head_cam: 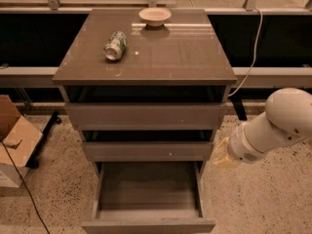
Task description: Close bottom drawer
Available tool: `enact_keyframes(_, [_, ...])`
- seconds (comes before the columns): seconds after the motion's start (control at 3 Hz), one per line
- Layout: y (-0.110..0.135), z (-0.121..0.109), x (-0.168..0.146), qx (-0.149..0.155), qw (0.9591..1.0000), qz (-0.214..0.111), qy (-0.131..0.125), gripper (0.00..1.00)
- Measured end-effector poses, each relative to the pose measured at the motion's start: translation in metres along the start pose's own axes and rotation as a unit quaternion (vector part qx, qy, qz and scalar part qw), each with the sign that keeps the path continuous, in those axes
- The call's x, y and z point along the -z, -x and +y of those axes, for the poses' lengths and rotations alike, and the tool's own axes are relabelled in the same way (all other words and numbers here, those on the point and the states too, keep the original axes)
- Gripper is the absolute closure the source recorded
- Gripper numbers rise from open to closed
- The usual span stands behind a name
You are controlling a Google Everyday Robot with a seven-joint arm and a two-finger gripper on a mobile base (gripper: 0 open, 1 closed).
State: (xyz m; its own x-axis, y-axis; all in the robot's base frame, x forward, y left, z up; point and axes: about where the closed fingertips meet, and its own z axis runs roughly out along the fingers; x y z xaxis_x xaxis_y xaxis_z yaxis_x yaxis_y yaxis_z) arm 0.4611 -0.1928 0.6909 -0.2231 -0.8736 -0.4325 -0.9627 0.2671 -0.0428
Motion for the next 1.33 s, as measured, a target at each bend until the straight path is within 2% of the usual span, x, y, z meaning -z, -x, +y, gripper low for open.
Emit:
enact_keyframes(0.67, [-0.020, -0.006, -0.076, -0.006, 0.9991, -0.024, 0.033, 1.00])
enact_keyframes(1.0, [-0.040, -0.007, -0.131, -0.010, 0.9979, -0.033, 0.054, 1.00])
enact_keyframes(1.33, [-0.040, -0.007, -0.132, -0.010, 0.9979, -0.033, 0.054, 1.00])
